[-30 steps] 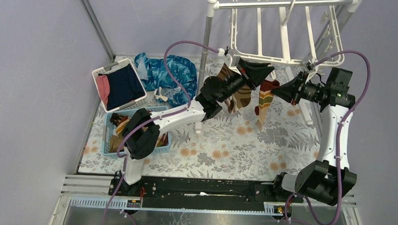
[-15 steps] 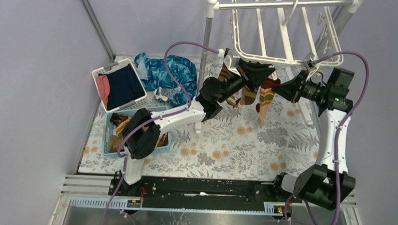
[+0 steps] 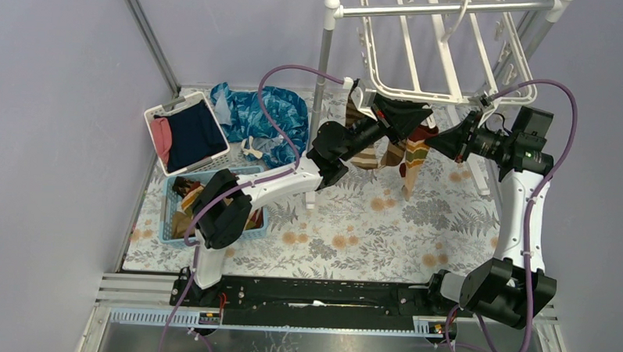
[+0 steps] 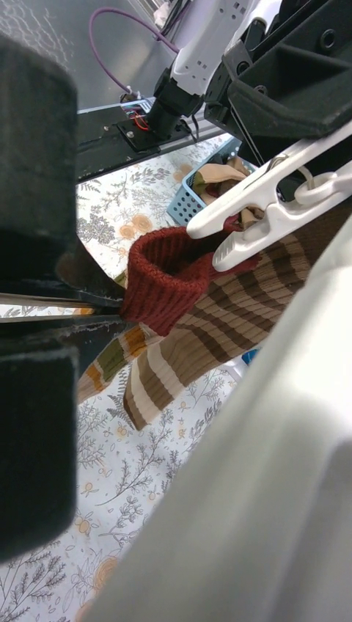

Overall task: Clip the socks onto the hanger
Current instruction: Clamp the sock onto the hanger.

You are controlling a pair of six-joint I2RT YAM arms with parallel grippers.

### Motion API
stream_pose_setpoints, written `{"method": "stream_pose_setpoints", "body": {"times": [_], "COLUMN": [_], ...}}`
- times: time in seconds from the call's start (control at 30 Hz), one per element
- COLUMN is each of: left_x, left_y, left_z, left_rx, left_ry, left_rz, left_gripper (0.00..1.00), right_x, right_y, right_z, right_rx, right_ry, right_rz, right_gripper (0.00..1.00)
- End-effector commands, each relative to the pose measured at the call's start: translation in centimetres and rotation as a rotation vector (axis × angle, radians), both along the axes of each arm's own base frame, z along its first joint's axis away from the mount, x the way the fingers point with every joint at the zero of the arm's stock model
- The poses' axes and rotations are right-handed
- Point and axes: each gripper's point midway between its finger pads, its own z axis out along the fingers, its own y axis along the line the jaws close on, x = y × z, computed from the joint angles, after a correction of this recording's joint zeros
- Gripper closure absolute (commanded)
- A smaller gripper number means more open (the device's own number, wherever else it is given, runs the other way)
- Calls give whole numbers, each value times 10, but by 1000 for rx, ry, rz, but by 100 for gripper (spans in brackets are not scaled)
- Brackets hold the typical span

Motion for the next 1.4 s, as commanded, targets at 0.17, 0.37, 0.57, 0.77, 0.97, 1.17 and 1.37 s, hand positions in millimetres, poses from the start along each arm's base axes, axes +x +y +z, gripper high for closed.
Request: {"method": "stream_pose_setpoints", "body": {"times": [0.17, 0.37, 0.57, 0.77, 0.97, 1.17, 1.37], "left_x": [0, 0, -4, -3, -4, -3, -4], "left_y": [-5, -5, -3, -4, -5, -6, -6], "left_z": [-2, -4, -3, -6, -8, -12, -10], "left_rx": [12, 20, 18, 30, 40, 56, 54], "left_ry": [-45, -49, -60, -60, -62, -56, -51], "left_rz": [-6, -14, -35, -35, -51, -50, -55], "left_gripper": [87, 87, 87, 87, 87, 87, 84], "right_x": [-23, -25, -17, -19, -18, -17, -15], "right_y": [9, 10, 6, 8, 7, 7, 6], "right_z": [18, 21, 25, 30, 37, 44, 39], "right_rx": [-71, -81, -76, -68, -81, -77, -81], "right_ry": [-104, -109, -88, -97, -114, -126, -117], "right_rz": [61, 59, 26, 35, 27, 27, 16], "right_gripper": [93, 94, 93, 93, 93, 93, 91]}}
